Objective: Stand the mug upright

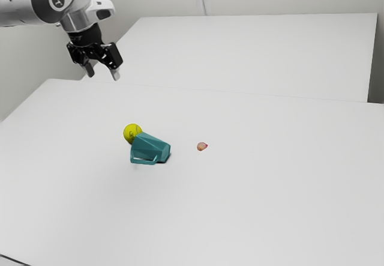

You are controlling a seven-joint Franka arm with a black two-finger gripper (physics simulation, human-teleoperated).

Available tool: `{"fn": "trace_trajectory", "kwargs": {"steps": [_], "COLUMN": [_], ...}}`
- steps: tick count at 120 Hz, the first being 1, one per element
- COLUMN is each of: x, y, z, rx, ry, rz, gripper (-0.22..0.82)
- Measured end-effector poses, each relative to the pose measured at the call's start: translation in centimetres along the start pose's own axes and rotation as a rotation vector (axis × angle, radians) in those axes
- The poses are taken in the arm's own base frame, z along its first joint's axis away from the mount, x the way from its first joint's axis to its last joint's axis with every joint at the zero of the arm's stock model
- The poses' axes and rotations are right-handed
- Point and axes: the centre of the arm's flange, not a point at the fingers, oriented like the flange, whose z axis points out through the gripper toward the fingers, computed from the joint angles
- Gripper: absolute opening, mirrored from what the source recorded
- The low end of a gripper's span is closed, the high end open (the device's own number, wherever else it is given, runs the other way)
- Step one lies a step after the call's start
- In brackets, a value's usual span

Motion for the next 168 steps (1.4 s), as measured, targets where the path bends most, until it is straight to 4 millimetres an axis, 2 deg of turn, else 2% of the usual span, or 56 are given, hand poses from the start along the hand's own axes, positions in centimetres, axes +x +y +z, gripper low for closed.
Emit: {"fn": "trace_trajectory", "kwargs": {"steps": [35,55,63,77,107,124,140,156,168], "x": [0.2,1.8,2.3,2.6,1.8,1.3,0.6,-0.1,0.4], "y": [0.9,0.7,-0.7,-4.5,-11.0,-14.2,-15.6,-16.2,-16.3], "z": [0.2,1.5,1.9,3.2,5.4,8.6,12.2,16.3,17.8], "rx": [-0.001,-0.002,-0.003,-0.013,-0.119,-0.238,-0.349,-0.457,-0.518], "ry": [-0.003,-0.024,-0.028,-0.047,-0.054,-0.057,-0.054,-0.029,0.022], "rz": [0.016,0.016,-0.007,-0.070,-0.168,-0.211,-0.235,-0.254,-0.247], "gripper": [0.58,0.58,0.58,0.58,0.58,0.58,0.58,0.58,0.58]}}
